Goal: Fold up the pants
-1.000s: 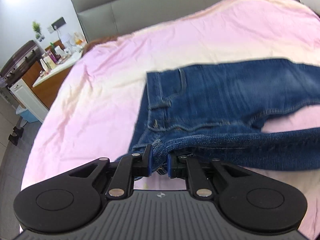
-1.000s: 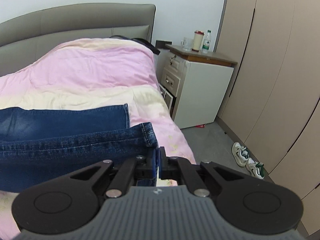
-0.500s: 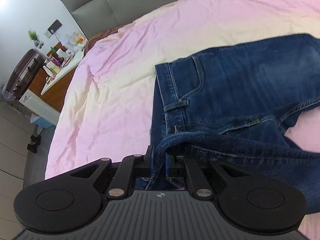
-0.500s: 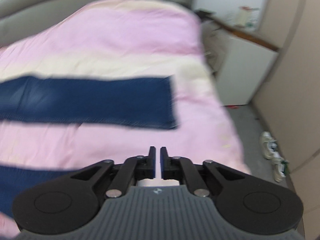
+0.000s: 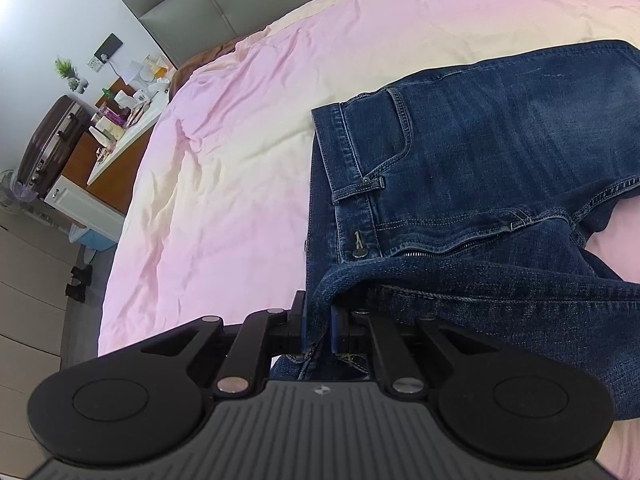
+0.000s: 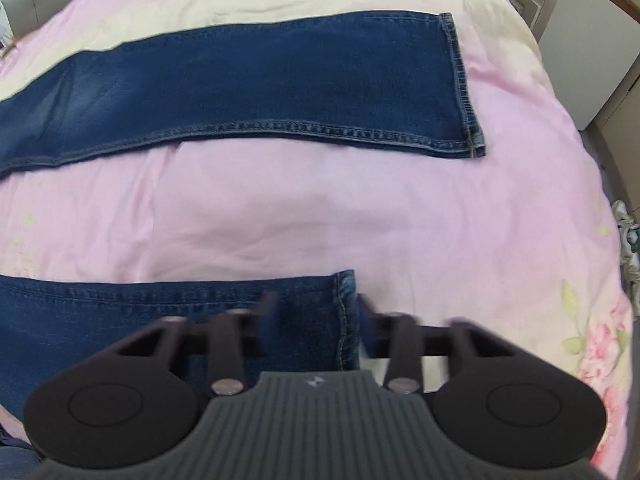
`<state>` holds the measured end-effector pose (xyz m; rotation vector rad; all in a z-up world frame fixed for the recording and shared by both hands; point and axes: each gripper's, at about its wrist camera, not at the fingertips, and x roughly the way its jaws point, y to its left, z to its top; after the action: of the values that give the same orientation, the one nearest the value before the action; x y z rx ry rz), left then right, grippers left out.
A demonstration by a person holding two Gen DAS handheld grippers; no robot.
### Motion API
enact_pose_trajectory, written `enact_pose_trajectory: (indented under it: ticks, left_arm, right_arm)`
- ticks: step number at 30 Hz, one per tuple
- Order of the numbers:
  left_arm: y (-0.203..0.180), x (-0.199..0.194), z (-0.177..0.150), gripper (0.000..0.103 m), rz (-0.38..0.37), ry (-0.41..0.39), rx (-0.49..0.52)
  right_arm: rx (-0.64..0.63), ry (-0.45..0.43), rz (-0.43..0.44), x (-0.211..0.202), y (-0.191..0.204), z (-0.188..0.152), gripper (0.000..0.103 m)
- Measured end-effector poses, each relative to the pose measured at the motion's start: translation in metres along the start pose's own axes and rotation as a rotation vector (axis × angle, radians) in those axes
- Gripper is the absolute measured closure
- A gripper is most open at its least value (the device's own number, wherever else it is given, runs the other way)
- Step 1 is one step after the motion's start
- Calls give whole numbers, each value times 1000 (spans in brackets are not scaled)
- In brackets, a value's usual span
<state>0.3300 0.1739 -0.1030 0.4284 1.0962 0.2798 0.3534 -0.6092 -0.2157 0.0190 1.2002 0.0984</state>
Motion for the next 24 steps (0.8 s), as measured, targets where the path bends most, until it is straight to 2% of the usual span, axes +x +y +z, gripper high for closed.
enact_pose_trajectory:
  ticks: [2,6,9,13,15,16,19,24]
  left_arm:
    - [-1,0,-1,92,5,3,-3]
    - [-2,-2,-4,92,15,-5,-13]
    - [-2,-2,-7,92,18,-7,-31]
    - [-1,-2,-8,92,21,0,-55]
    - [-2,-2,-9,92,27,5,-52]
    - [-2,-2,-9,92,29,7,-49]
    - [-1,-4,-11,92,25,4,-67]
    - [15,-14,-26,92,-5,-28,-136]
  right_arm:
    - [-31,-29,3,-12,5,-5,100]
    - [-90,4,144,-40,19,-15,100]
    - [-139,1,118,-40,29,-20,97]
    - [-53,-46,66,-20,23,-11,82]
    - [-1,-48,68,-8,16,-6,88]
    - [9,-44,70,-5,15,-4,103]
    - [-24,-73,38,-17,20,-7,103]
    - [-1,-217,6,-83,15,-23,103]
